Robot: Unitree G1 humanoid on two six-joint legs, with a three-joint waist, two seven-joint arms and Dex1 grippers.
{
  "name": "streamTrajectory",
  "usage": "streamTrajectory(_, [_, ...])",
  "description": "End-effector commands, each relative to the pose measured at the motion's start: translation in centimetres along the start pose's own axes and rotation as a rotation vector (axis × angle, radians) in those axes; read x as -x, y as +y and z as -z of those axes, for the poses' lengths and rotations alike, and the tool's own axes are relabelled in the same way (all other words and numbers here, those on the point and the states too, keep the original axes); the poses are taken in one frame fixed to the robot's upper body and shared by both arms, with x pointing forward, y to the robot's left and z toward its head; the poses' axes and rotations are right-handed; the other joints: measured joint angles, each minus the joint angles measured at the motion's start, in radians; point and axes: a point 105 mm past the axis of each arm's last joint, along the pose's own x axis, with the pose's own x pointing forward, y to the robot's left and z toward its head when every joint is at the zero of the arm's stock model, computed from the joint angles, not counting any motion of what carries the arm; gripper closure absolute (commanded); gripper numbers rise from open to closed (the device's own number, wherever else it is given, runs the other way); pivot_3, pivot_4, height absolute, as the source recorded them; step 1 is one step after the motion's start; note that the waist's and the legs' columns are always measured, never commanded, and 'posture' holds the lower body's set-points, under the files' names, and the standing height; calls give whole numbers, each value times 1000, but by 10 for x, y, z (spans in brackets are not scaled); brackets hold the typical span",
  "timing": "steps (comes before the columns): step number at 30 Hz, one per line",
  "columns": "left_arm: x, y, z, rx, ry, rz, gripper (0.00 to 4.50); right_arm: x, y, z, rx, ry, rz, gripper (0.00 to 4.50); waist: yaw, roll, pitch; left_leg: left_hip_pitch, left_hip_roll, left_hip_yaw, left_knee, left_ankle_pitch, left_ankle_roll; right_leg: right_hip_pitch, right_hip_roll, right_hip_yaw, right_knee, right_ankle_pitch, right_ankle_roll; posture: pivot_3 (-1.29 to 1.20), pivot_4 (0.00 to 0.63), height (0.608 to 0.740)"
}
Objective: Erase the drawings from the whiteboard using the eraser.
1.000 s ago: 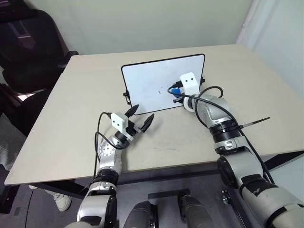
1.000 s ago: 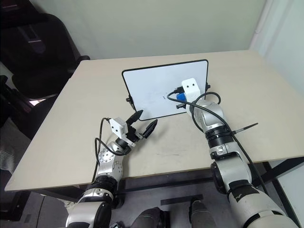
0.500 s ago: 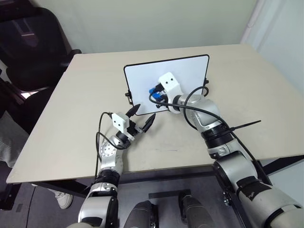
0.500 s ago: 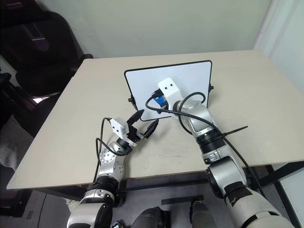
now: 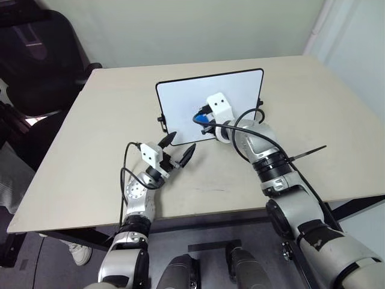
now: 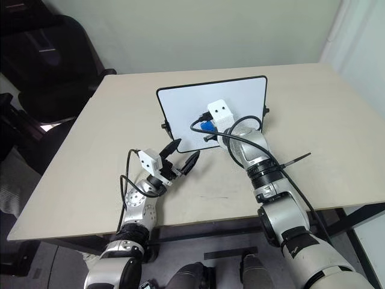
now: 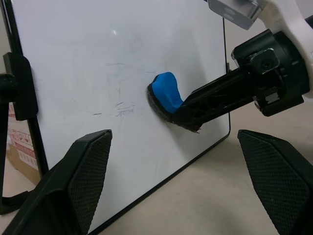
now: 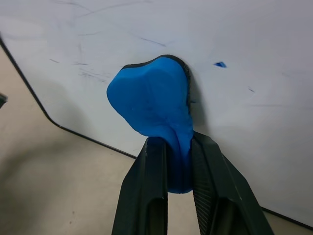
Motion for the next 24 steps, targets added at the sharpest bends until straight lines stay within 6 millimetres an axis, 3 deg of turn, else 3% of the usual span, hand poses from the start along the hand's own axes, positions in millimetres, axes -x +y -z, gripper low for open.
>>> streamTrajectory(1, [7,0,10,26,19,-23,0,13,-33,-26,-7,-97,142,4107,-2,-1,1,0,0,0,0,0,-1,1,0,0,0,0,0,0,150,726])
streamTrajectory(9, [5,-1,10,24,22,-16,0,14,-37,-21,26,-85,167,4107,-6,-1,1,-1,-1,1,0,0,-1,1,-1,0,0,1,-1,0,150,726])
streamTrajectory(13, [3,-1,11,25,23,-13,0,15,-15,-35,62,-154,75,4107,-6,-1,1,-1,-1,0,0,0,0,0,-1,0,0,2,-1,0,150,726])
streamTrajectory(17, [3,-1,11,24,22,-12,0,14,15,-34,166,-159,-41,4107,-7,-1,1,-1,0,0,0,0,0,0,0,0,0,3,-3,0,150,726])
streamTrajectory(24, [4,-1,11,24,21,-19,0,14,27,-40,183,-168,-83,4107,-2,0,0,-1,1,0,0,0,1,-1,1,-1,0,4,-3,0,150,726])
